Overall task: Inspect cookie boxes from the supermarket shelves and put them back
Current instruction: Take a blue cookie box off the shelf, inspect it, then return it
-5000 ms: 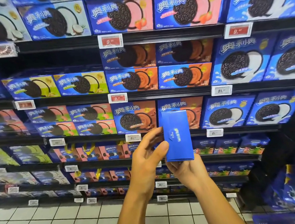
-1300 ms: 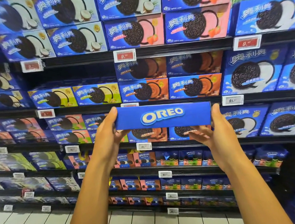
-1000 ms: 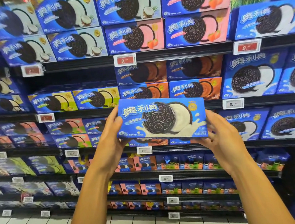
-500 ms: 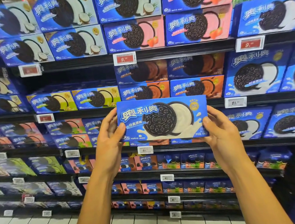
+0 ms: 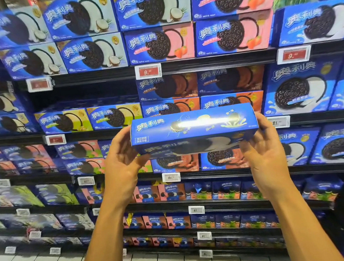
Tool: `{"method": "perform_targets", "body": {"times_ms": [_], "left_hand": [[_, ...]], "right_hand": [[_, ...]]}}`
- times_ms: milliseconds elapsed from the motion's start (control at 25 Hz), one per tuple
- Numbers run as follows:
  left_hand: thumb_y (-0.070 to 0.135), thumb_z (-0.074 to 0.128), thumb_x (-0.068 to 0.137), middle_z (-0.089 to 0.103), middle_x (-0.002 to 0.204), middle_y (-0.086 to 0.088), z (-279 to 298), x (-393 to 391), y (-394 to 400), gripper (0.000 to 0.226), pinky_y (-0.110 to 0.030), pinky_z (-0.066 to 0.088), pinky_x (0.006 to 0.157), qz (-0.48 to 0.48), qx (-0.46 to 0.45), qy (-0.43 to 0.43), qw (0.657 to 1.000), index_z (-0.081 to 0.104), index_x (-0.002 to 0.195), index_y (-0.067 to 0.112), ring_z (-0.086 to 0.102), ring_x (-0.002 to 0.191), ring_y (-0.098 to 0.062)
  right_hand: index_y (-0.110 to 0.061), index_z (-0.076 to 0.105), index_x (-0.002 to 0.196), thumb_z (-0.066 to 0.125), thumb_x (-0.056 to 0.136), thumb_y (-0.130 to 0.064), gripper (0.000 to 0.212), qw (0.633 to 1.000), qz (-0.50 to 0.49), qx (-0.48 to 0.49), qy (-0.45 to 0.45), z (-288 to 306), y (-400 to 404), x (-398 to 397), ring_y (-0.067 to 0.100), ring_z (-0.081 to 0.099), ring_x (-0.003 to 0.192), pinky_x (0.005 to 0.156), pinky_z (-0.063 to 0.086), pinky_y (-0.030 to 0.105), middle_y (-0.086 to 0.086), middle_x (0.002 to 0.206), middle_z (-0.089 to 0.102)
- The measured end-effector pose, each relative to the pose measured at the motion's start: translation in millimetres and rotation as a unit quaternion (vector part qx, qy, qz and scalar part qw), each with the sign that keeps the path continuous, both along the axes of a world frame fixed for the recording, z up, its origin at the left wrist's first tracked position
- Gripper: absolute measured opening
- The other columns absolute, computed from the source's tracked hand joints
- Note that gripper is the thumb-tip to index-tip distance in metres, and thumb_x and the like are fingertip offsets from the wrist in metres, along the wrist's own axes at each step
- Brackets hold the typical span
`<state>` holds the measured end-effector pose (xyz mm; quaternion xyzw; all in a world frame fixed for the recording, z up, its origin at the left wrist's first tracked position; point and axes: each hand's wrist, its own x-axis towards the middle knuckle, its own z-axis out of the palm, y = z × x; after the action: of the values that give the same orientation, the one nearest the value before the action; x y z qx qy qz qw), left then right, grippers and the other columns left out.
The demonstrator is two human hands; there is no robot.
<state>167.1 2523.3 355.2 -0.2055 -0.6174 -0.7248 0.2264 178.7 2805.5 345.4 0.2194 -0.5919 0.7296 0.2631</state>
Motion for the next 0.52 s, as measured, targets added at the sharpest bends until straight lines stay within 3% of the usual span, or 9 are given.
{"method": "perform_targets", "body": {"times_ms": [160, 320, 520], "left_hand": [[0.005, 0.072, 0.069, 0.068, 0.116, 0.024, 0.9, 3.1, 5.6, 0.063, -0.019, 0.055, 0.086, 0.023, -0.001, 0.013, 1.0, 0.053, 0.121, 0.034, 0.062, 0.115, -0.001], [-0.009, 0.07, 0.073, 0.069, 0.115, 0.021, -2.7, 3.5, 7.1, 0.064, -0.026, 0.059, 0.082, 0.023, 0.005, 0.007, 1.0, 0.056, 0.119, 0.033, 0.064, 0.111, -0.005], [0.01, 0.071, 0.067, 0.068, 0.114, 0.022, 2.8, 4.9, 5.4, 0.06, -0.027, 0.059, 0.081, 0.004, 0.001, 0.012, 1.0, 0.052, 0.12, 0.03, 0.063, 0.112, -0.004]], "right_hand": [[-0.039, 0.054, 0.13, 0.061, 0.092, -0.007, 0.05, 1.0, 0.01, 0.001, 0.028, 4.9, 0.6, 0.2, 0.011, 0.059, 0.122, 0.098, 0.049, 0.024, -0.012, 0.131, 0.064], [-0.029, 0.05, 0.132, 0.058, 0.09, -0.001, 0.051, 0.999, 0.016, -0.005, 0.028, 2.2, 0.8, 2.1, 0.014, 0.058, 0.123, 0.103, 0.048, 0.029, -0.012, 0.132, 0.063], [-0.036, 0.054, 0.13, 0.066, 0.087, -0.015, 0.049, 0.999, 0.017, -0.014, 0.029, 3.2, 2.2, 4.1, 0.013, 0.057, 0.124, 0.104, 0.049, 0.031, -0.012, 0.133, 0.062]]}}
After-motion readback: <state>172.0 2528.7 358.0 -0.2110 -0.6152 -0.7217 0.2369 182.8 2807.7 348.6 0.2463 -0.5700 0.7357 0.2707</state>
